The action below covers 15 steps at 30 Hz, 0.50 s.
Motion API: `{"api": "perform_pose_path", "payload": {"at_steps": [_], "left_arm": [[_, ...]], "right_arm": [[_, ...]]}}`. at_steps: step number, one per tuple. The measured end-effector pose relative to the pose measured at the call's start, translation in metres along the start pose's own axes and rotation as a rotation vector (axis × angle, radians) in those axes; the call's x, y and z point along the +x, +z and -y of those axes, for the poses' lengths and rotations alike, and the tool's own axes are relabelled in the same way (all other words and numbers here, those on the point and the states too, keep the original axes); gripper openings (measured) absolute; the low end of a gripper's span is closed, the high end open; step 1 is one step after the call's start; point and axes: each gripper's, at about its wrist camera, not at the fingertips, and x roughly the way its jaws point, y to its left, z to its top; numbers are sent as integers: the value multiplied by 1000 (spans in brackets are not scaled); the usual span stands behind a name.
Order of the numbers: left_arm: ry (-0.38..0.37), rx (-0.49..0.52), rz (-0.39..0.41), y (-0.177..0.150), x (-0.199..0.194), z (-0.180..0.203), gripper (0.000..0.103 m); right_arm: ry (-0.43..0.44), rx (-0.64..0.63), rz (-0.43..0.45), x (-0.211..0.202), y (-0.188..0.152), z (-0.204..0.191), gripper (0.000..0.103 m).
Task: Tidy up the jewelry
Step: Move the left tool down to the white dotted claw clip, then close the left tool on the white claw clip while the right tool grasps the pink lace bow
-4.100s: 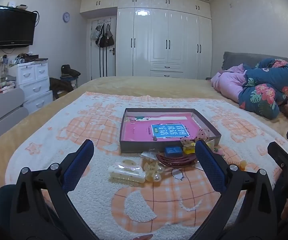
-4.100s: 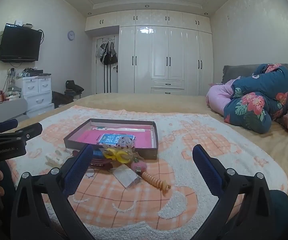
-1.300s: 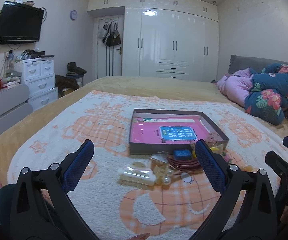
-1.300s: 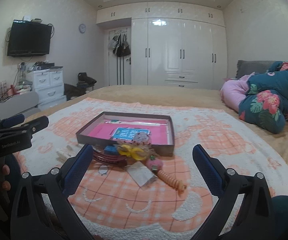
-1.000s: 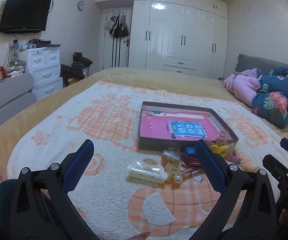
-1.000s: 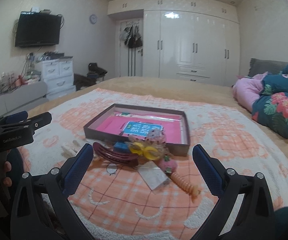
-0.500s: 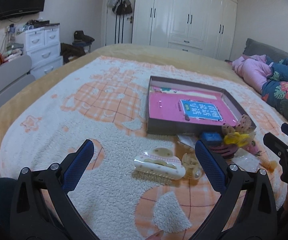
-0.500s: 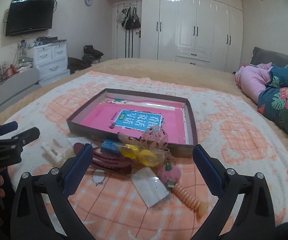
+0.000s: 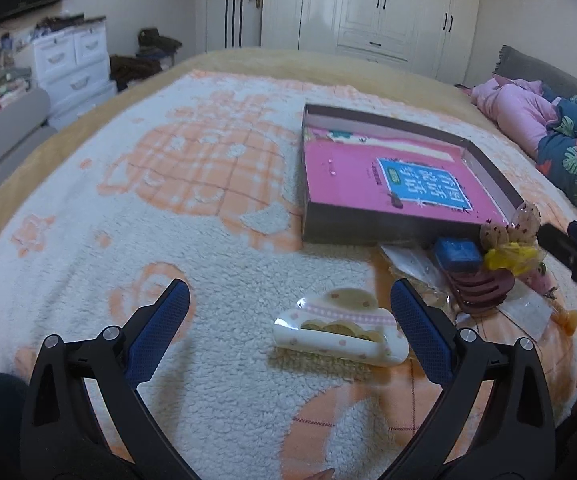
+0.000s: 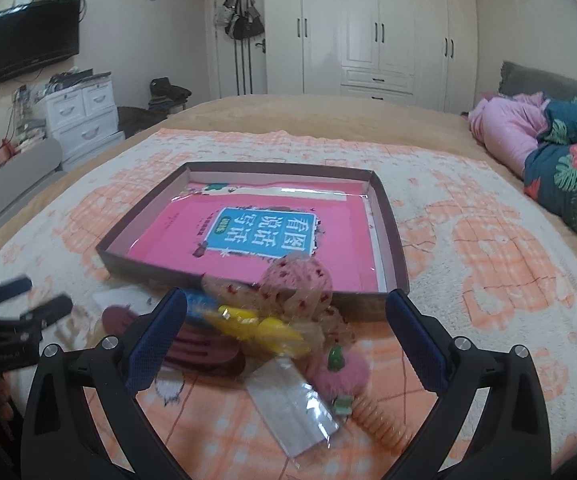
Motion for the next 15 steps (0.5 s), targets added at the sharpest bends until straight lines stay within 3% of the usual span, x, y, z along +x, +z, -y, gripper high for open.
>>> {"api": "perform_pose_path", "payload": {"at_steps": [4,8,11,15], "left_arm": [[-67,-5,-33,-4,7,-1,92],[-115,-5,-73,-8,15,1,80],[-159,-21,-92,-9,19,1,75],[-205,-29,-98,-8,21,2,64]], "right_arm": [[1,48,-17,13,13,11,95],[23,66,-57,27,21,16,67],[33,75,-105,38,21,17,61],[51,58,-160,51,16,15,40]]}}
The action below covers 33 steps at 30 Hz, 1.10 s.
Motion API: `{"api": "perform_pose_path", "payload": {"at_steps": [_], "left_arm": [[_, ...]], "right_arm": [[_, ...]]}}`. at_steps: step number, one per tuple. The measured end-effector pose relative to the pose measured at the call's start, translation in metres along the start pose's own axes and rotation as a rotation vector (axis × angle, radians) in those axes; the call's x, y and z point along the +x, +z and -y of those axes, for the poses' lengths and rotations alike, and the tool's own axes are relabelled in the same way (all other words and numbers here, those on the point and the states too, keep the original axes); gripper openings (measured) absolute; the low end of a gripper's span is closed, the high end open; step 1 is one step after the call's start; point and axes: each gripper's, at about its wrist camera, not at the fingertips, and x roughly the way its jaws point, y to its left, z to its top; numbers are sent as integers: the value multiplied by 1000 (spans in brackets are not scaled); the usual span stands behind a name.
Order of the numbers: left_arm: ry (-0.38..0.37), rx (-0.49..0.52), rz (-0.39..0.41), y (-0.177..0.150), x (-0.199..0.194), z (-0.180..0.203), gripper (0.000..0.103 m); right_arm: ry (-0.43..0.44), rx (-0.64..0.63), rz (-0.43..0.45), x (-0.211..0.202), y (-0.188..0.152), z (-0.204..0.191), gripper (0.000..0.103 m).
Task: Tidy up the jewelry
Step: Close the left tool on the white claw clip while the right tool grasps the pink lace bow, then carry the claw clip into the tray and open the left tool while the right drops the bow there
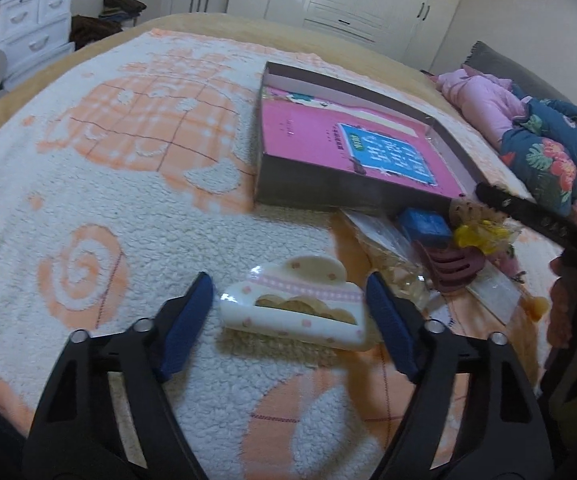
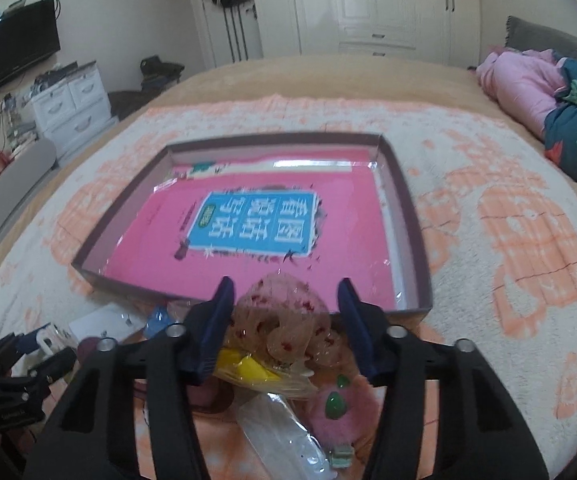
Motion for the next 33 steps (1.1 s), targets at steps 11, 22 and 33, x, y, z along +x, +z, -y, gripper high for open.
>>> {"api": "perform_pose_path", "payload": {"at_steps": [11,22,33], "left_arm": [[7,19,32,1,-12,1,64],[14,24,118,21,-36,4,64],[-20,76,169,58,-32,30,64]], "right_arm": [[45,-8,47,-16,-8,4,7],[40,33,126,-57,-9,24,7],[-42,24,206,-87,8,39,7]]}}
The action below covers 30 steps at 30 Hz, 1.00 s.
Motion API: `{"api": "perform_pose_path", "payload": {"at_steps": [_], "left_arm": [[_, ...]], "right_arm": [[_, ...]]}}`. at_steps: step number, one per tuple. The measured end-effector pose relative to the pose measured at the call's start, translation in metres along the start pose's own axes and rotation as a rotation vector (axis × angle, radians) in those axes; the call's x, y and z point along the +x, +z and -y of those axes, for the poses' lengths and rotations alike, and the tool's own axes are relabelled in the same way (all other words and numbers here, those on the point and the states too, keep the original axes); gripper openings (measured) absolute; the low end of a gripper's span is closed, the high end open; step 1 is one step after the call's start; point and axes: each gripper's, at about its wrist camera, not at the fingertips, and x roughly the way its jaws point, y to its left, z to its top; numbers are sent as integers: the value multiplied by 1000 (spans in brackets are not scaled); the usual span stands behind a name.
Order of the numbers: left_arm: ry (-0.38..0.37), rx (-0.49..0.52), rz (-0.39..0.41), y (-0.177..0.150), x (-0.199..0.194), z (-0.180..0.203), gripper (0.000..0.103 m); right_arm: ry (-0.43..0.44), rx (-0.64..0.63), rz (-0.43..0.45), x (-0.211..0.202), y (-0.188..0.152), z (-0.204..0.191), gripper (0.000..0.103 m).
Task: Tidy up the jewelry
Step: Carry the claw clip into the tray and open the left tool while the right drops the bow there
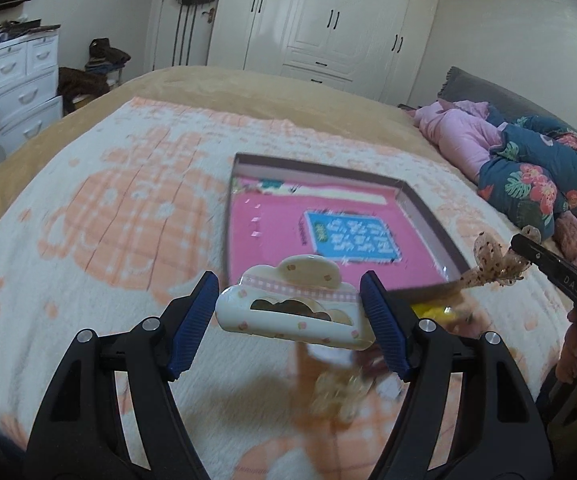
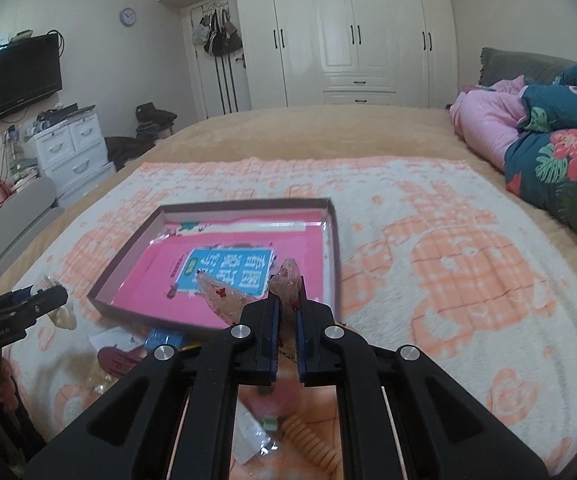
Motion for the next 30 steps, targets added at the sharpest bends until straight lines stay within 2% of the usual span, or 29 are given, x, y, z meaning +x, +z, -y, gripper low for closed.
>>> {"api": "perform_pose_path", "payload": {"at_steps": [9,14,24,30], "left_arm": [[-22,5,8,34,34,14,64],[-18,1,1,47,57,11,64],[19,0,-49,48,96,-1,64],[19,14,-74,46,111,-1,64]], "right_arm": [[-17,-33,38,13,26,1,7],[8,-18,18,34,37,3,7],[64,-32,-66,91,53,-13,7],[53,-58,-74,115,51,-21,7]]}}
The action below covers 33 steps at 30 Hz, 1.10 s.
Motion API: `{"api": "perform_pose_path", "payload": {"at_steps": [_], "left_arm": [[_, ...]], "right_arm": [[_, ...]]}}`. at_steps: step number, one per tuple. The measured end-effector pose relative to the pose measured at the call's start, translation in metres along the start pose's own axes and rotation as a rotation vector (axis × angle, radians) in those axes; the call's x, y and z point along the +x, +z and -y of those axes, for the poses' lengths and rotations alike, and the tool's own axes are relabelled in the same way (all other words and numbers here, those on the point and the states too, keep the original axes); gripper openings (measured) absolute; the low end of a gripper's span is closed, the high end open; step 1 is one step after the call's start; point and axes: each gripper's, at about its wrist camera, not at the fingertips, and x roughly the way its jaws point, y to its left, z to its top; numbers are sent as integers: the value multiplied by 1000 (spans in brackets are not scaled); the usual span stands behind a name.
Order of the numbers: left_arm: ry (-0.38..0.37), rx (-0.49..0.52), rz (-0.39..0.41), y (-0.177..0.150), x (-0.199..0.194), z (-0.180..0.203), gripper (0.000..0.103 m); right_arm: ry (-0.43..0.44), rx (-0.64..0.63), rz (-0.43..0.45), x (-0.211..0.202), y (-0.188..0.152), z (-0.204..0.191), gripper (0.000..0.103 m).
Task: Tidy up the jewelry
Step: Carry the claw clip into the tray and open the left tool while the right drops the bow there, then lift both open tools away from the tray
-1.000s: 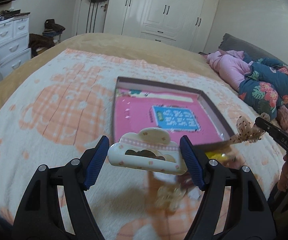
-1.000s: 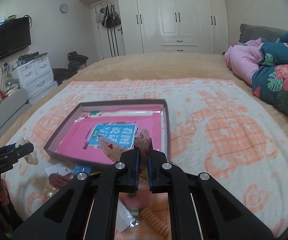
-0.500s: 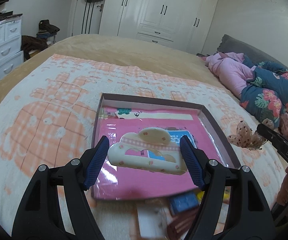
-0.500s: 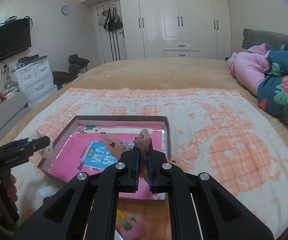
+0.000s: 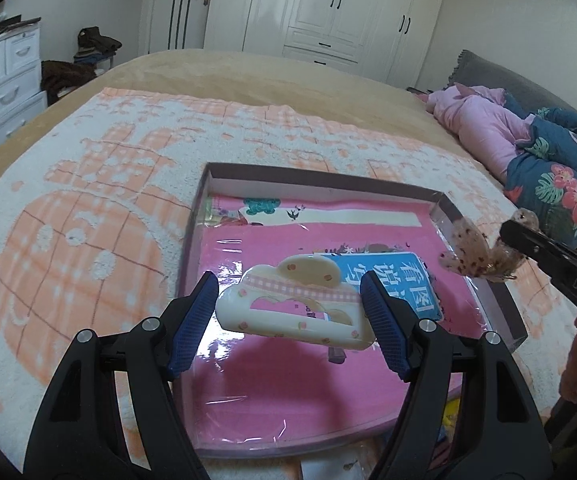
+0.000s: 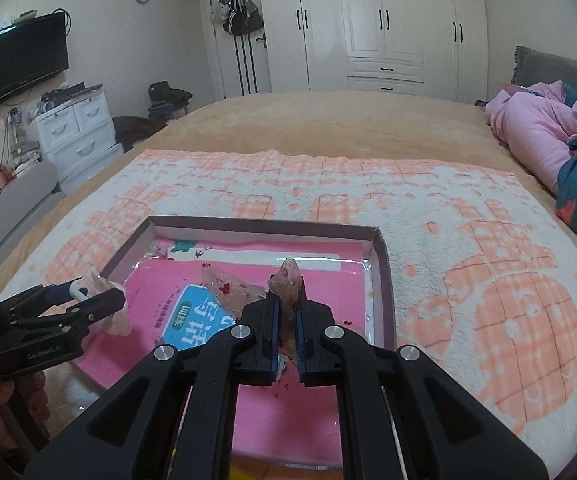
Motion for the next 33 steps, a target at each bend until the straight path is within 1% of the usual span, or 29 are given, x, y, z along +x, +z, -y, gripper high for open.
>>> {"api": "perform_pose_path", "payload": {"at_steps": [4,9,10,11,13,16,17,19,23,25,29,33], "left_arm": [[1,15,-10,-1,6,4,64],[-3,26,-19,-2,10,7,64],[-4,25,-20,-2,10,7,64],[-5,23,-21,-1,10,8,64],[-8,22,-20,-1,10,8,64],[-2,40,-7,-2,6,11,66],[0,47,-3,-2,4,13,68],[-3,49,7,-1,-1,13,70],[9,45,44,0,-13,13,74],[6,38,60,2,-20,14,75],[7,35,95,4,-33,16,80],[13,34,133,4,-48,18,88]], "right_arm": [[-55,-27,21,9,-5,0,8],[-63,-41,-6,19,-15,3,10],[-61,-41,-9,18,-17,3,12],[-53,-33,-14,17,-20,4,16],[-38,-18,-19,13,-23,4,19],[-21,-6,-14,7,-27,4,30],[-19,4,-11,4,-28,4,33],[-11,18,-2,-1,-30,3,35],[-13,31,22,-14,-31,1,48],[-6,37,33,-22,-31,1,54],[-17,45,63,-39,-32,4,63],[-25,65,91,-55,-30,9,68]]}}
